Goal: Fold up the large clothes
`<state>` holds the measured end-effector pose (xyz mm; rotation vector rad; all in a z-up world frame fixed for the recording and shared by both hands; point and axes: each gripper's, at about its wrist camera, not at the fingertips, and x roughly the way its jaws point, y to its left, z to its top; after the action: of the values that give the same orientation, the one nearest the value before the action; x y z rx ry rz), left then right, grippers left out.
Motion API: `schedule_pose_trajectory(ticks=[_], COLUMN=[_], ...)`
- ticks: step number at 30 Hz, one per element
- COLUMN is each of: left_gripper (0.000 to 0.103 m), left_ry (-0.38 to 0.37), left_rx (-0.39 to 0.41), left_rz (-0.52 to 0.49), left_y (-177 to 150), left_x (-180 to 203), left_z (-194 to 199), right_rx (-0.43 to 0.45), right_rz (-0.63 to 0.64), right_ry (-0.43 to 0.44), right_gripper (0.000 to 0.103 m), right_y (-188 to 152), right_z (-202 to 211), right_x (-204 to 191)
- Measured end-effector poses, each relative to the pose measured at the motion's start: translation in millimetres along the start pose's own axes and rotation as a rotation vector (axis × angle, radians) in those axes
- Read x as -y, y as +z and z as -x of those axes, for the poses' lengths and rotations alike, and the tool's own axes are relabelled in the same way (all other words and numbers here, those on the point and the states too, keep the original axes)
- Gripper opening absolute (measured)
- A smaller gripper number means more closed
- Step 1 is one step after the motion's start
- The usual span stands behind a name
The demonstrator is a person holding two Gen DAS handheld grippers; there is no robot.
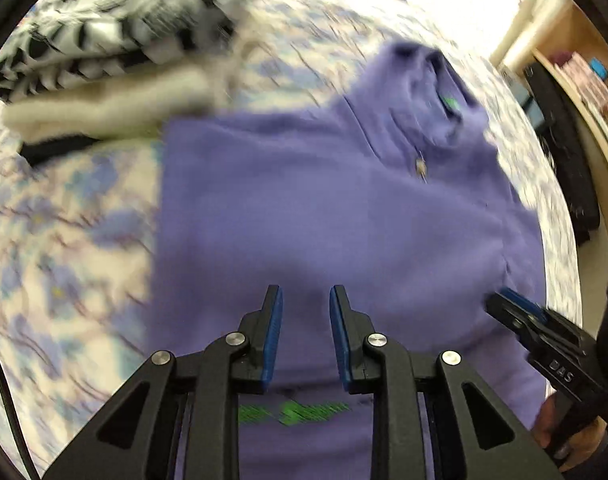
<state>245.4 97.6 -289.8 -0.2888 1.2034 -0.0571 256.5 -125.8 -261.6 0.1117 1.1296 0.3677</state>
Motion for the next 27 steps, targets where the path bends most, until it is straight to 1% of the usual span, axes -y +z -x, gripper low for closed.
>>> schedule_pose_trajectory(ticks=[2, 4, 5, 6, 8, 10, 13, 15, 18, 20, 27], left_gripper=[0.022, 0.023, 0.023, 0.023, 0.023, 0.023, 0.028, 0.033, 0.038, 0.04, 0.042], left_ry=[0.03, 0.085, 0.087, 0.069, 0.063, 0.086, 0.117, 0.123, 0.129, 0.125, 0.121], left_rx=[-0.031, -0.047, -0.046, -0.044, -0.051, -0.063, -0.069, -0.065, -0.049, -0.041, -0.019], left_rz=[-0.008, -0.002, 0.008, 0.019, 0.024, 0.015, 0.014, 0.025, 0.041, 0.044, 0.026], left_y=[-11, -18, -20, -21, -20, -20, -20, -23, -26, -29, -39], left_x=[7, 4, -1, -5, -7, -6, -5, -2, 6, 12, 36], left_z=[-13, -22, -24, -24, -22, -17, -10, 0, 23, 38, 94], right_rx=[-0.019, -0.01, -0.003, 0.003, 0.001, 0.005, 0.011, 0.002, -0.007, -0.011, -0.017], right_rz=[-0.014, -0.022, -0.029, -0.04, -0.067, -0.061, -0.038, -0.043, -0.06, -0.054, -0.073], right_ry=[-0.01, -0.029, -0.052, -0.06, -0.01, -0.007, -0.05, -0.076, -0.062, -0.071, -0.051], right_gripper=[0.035, 0.034, 0.034, 0.032, 0.032, 0.032, 0.034, 0.034, 0.034, 0.034, 0.035], right_y=[-4, -8, -9, -9, -10, -10, -11, -12, -12, -12, -16], right_z=[-8, -9, -10, -9, -5, 1, 14, 22, 36, 50, 103], right_x=[2, 9, 16, 24, 37, 40, 33, 33, 34, 32, 28])
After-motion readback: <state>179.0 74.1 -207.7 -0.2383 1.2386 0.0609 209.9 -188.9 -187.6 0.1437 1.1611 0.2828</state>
